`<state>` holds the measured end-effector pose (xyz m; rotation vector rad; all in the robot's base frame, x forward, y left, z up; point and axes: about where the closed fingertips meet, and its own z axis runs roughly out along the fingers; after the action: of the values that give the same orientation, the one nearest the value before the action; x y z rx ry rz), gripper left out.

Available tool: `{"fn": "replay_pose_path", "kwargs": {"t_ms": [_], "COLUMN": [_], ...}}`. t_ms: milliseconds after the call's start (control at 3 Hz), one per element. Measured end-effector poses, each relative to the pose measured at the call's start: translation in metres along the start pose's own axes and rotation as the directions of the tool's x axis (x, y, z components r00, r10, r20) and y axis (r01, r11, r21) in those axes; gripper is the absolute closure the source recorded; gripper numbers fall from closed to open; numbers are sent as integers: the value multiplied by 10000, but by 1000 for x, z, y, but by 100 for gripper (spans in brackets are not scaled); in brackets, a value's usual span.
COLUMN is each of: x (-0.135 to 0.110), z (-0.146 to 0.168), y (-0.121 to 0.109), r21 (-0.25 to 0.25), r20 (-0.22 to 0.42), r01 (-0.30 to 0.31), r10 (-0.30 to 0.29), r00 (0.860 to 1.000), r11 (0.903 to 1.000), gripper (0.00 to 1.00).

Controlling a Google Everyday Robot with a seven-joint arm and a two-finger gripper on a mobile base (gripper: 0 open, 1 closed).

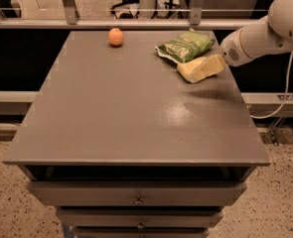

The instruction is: Move sponge near green jalapeno chip bag

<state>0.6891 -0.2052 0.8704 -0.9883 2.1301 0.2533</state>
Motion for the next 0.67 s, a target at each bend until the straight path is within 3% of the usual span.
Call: {"fn": "replay_pose_path", "kwargs": {"t_ms": [333,667], "x": [1,8], "z": [-30,-80], "y": [10,19], "r21": [-228,-456], "r20": [355,1033], "r01": [-15,-27], "r10": [23,74], "r00": [9994,9946], "r11": [9997,9990], "gripper": [0,0]}}
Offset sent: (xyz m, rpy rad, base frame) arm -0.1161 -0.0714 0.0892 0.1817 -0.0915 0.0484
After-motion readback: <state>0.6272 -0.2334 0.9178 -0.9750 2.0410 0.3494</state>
